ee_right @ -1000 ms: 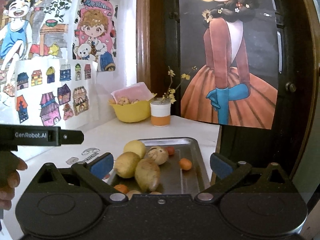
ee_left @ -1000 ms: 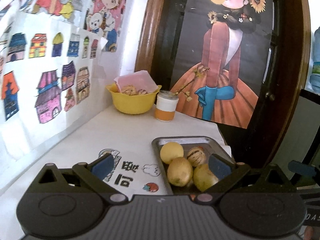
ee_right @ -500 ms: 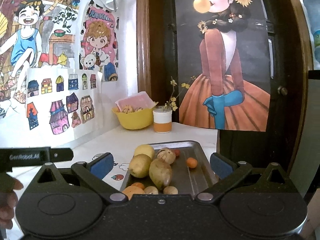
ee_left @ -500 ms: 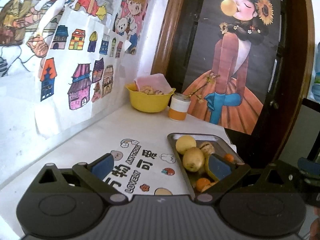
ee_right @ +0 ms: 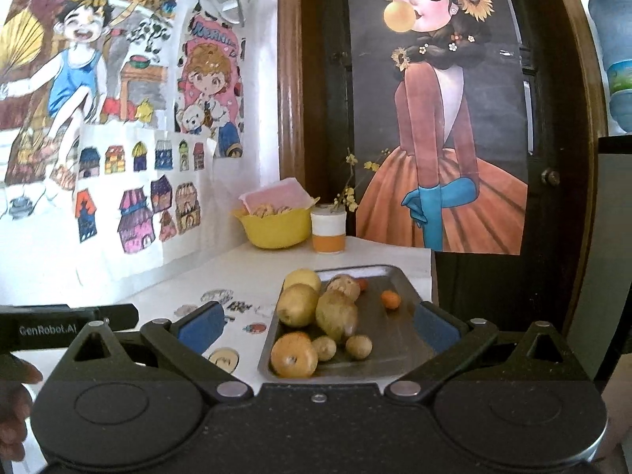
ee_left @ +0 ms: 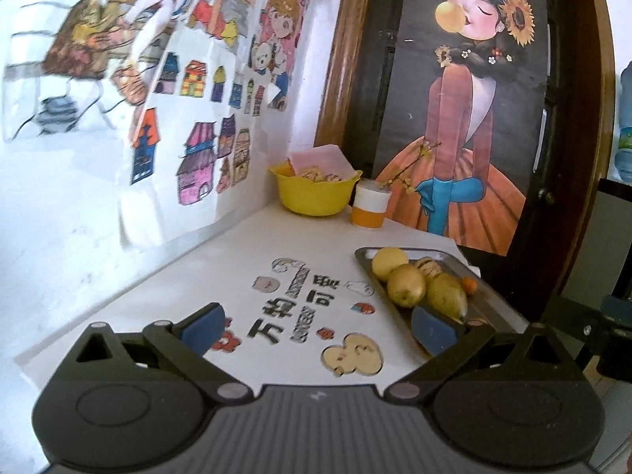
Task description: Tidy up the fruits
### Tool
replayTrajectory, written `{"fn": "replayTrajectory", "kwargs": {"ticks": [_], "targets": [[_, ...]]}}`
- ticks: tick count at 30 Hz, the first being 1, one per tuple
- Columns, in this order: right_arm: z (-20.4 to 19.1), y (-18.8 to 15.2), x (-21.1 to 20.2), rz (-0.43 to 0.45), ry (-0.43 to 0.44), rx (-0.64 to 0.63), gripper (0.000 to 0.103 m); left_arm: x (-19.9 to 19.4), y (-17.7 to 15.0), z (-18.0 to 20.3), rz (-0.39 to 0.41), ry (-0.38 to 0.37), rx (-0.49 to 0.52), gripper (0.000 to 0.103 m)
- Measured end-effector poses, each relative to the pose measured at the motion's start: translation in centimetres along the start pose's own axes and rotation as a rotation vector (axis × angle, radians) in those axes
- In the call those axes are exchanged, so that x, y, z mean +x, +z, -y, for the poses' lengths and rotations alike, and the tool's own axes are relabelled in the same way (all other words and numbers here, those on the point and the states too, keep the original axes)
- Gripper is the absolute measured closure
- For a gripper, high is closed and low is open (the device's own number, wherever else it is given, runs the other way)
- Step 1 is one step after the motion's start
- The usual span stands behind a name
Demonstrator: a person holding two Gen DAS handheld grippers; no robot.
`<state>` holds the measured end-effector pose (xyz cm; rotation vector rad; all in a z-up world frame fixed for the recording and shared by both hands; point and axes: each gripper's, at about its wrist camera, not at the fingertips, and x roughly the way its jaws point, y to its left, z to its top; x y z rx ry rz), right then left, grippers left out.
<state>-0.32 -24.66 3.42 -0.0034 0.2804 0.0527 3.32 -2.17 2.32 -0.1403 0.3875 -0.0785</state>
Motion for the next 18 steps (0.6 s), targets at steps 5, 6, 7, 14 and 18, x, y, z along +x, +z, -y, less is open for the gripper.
{"fn": "replayTrajectory", "kwargs": {"ticks": [5, 6, 7, 14, 18], "targets": [[-1.0, -2.2, -1.4, -0.002, 0.013, -0.005, 0.001, -1.3, -1.8, -1.5, 0.001, 0.013, -0.021, 0.001], [-1.2, -2.5, -1.5, -0.003, 0.013, -0.008, 0.001, -1.5, -2.1, -1.7, 0.003, 0.017, -0.022, 0.001], [-1.3, -2.9, -1.7, -0.005, 0.011, -0.011, 0.001, -1.8, -2.4, -2.0, 0.009, 0.020, -0.022, 0.001], [-1.3, -4.4, -1.7, -0.024, 0.001, 0.004, 0.001, -2.8, -4.3, -2.9, 0.006, 0.027, -0.005, 0.001], [-1.2, -4.6, -1.5, -0.028, 0.001, 0.012, 0.001, -2.9, -4.8, -3.1, -0.007, 0.038, -0.005, 0.001]]}}
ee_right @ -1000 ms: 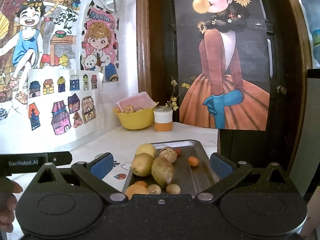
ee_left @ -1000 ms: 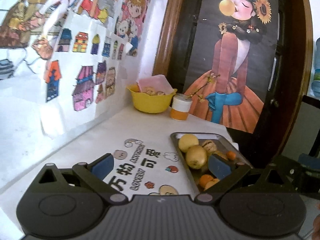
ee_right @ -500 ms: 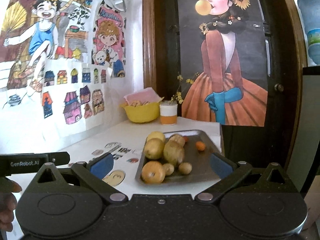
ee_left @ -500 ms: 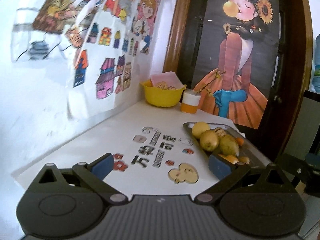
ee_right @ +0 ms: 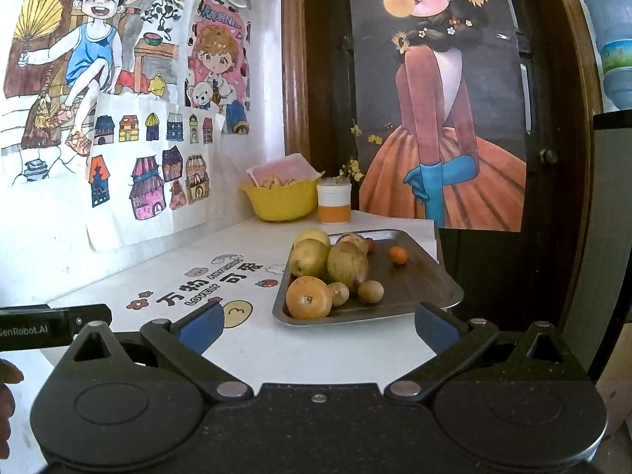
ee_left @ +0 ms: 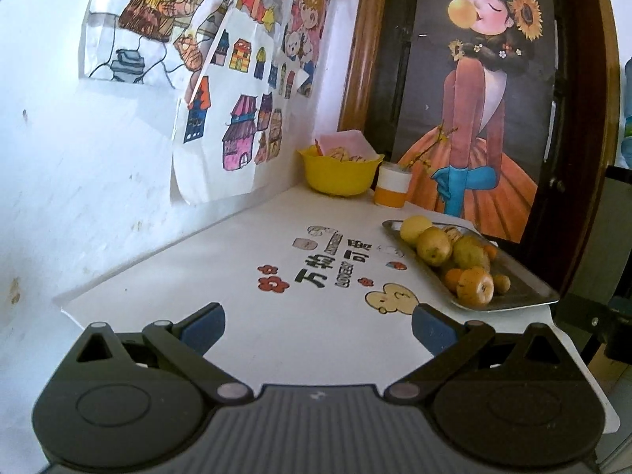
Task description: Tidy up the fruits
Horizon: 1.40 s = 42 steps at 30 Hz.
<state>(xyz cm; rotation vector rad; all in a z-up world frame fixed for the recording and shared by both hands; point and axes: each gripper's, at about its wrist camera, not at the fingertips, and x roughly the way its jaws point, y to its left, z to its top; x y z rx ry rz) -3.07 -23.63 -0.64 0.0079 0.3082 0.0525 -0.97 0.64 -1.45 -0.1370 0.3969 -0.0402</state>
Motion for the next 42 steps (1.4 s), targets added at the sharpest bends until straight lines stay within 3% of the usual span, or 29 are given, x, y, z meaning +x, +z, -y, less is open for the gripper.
{"fn": "replayTrajectory", "kwargs": {"ticks": [42], "targets": [[-0.65, -0.59, 0.01, -0.012, 0.023, -0.019, 0.001, 0.40, -0.51, -0.29, -0.032, 0.011, -0.004, 0.001]]}}
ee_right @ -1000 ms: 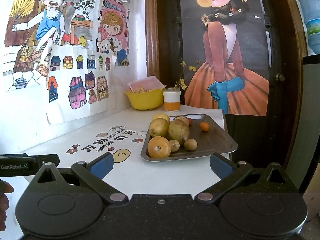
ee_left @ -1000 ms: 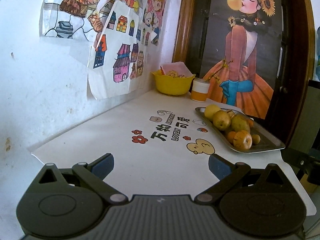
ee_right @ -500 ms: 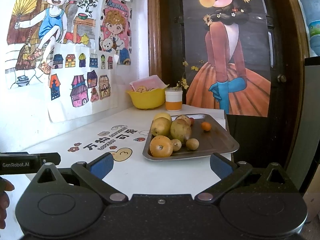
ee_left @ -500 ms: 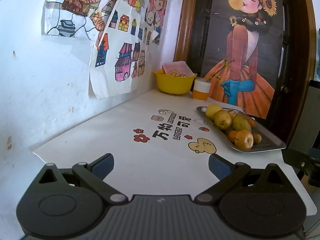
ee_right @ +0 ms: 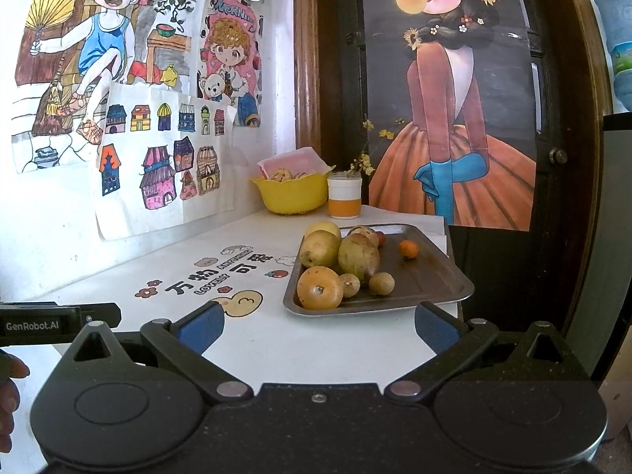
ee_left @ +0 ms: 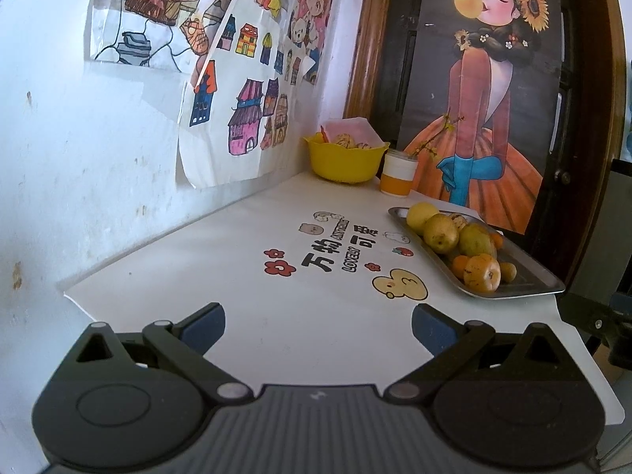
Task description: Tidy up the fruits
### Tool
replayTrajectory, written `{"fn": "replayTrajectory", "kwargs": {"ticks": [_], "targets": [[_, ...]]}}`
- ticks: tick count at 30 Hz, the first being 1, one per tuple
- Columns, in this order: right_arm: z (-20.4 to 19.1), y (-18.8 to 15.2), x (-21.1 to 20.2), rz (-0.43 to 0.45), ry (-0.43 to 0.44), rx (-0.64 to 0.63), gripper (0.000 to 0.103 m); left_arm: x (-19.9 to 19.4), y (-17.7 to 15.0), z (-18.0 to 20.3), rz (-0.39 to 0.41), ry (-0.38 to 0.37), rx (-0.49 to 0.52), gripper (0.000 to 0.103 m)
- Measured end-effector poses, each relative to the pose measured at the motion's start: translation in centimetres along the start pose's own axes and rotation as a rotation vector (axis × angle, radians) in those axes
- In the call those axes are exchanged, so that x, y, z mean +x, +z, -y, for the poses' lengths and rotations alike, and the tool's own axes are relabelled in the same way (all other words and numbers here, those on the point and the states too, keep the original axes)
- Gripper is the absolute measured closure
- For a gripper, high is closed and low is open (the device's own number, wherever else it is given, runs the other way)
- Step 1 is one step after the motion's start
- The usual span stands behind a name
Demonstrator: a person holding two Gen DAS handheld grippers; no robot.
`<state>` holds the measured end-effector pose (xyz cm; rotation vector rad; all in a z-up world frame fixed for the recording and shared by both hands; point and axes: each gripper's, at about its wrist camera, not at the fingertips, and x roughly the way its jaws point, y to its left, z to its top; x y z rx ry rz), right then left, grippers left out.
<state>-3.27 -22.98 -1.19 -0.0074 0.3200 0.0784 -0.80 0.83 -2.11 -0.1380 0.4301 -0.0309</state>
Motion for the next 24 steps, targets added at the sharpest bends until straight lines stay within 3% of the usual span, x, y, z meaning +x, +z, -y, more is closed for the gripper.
{"fn": "replayTrajectory", "kwargs": {"ticks": [6, 24], "targets": [[-0.05, -0.07, 0.02, -0.001, 0.000, -0.003, 0.001, -0.13, -0.10, 0.32, -0.002, 0.021, 0.016, 0.001], [-0.16, -0.29, 0.16, -0.009, 0.007, -0.014, 0.001, -0.27, -0.19, 0.64, 0.001, -0.014, 0.033, 0.001]]}}
